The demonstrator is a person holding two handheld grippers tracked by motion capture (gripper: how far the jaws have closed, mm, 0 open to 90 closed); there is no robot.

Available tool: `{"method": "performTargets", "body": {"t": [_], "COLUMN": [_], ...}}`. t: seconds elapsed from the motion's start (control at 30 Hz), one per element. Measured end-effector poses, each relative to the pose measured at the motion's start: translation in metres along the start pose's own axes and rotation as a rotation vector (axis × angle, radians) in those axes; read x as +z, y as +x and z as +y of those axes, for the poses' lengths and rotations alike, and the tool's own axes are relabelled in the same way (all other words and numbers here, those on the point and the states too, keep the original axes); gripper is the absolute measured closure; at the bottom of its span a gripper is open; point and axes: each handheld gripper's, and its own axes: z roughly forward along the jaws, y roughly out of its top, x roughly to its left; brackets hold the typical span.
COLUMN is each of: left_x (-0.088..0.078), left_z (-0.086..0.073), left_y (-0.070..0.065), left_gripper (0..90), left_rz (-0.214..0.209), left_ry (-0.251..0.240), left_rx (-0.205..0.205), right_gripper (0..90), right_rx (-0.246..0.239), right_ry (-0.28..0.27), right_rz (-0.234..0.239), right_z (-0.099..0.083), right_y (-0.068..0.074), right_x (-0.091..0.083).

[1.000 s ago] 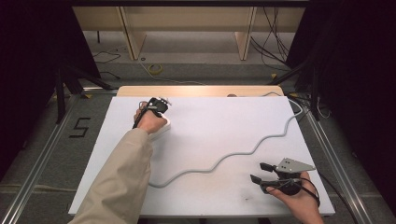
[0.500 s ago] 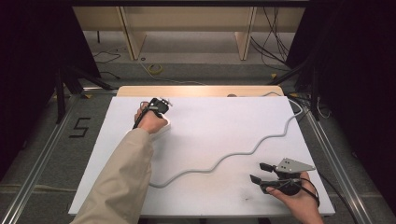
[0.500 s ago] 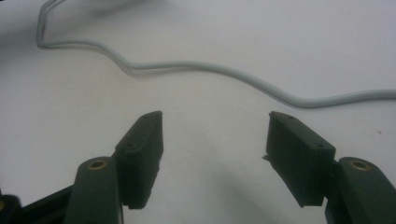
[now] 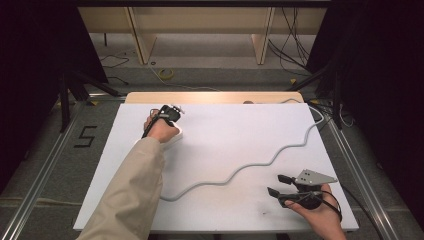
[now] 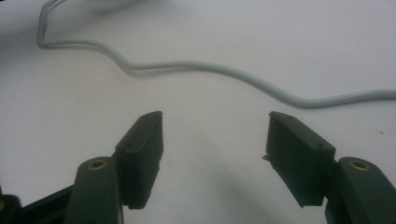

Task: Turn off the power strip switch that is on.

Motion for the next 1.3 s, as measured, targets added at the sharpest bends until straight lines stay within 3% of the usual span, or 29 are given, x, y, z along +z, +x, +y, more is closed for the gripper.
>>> {"method": "performTargets", "body": {"t": [0.33, 1.3], "left_x": [-0.0001, -0.0006], "left_z": [0.0002, -0.0004], "left_y": [0.0004, -0.0057], "left_gripper": [90.0, 90.0], "left_rz": [-0.002, 0.036], "left_ry": [0.003, -0.003], "left_rx": [-0.018, 0.028], "right_gripper": [37.5, 37.5], "right_rx": [0.002, 0.004], "right_ry": [-0.002, -0.004], "right_rz": [-0.001, -0.005], "right_z": [0.0, 0.0003], "right_y": [0.0, -0.0004], "right_x": [-0.0002, -0.001]}}
